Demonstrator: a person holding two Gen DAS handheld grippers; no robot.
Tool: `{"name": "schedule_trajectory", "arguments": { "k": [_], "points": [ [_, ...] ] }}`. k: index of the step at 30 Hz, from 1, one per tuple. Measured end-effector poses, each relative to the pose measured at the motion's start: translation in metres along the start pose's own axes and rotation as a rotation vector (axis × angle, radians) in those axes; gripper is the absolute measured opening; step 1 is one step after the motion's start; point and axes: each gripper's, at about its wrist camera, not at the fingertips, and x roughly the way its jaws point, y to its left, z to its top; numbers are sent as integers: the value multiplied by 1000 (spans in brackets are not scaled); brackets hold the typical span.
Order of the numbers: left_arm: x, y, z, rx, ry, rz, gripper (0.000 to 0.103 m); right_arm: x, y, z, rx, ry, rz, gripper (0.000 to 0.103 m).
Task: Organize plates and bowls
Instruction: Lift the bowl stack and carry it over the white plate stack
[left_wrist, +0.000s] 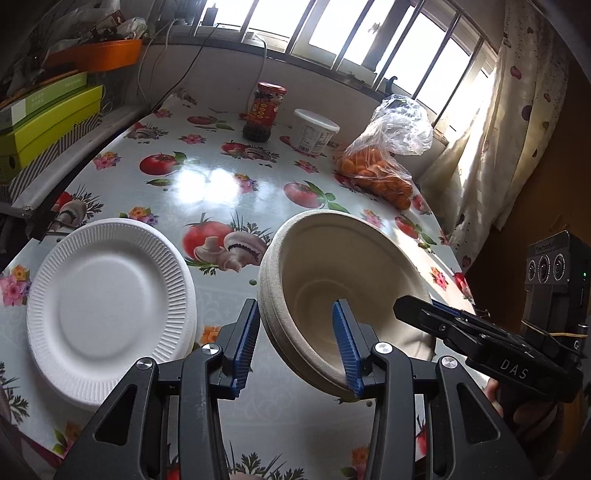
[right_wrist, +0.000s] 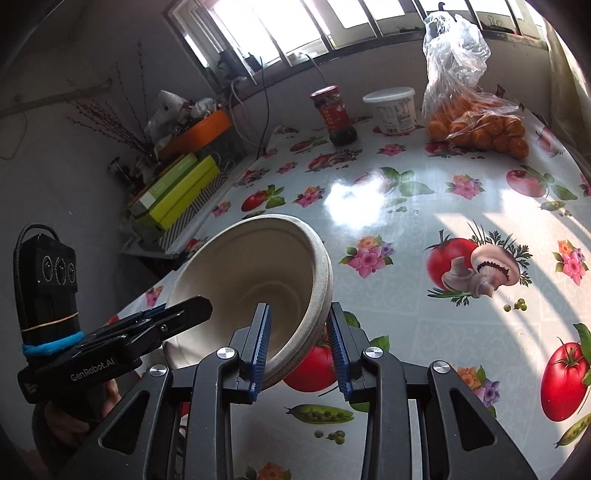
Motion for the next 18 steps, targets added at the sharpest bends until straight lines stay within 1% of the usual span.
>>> {"name": "schedule_trajectory", "arguments": {
  "k": [11,18],
  "points": [
    [-23,42,-1,-74,-34,65,42,33,39,14,-57,34,63,31],
    [-32,71,-2,-125,-32,112,42,56,65,19,-98,59,104,31]
  ]
}}
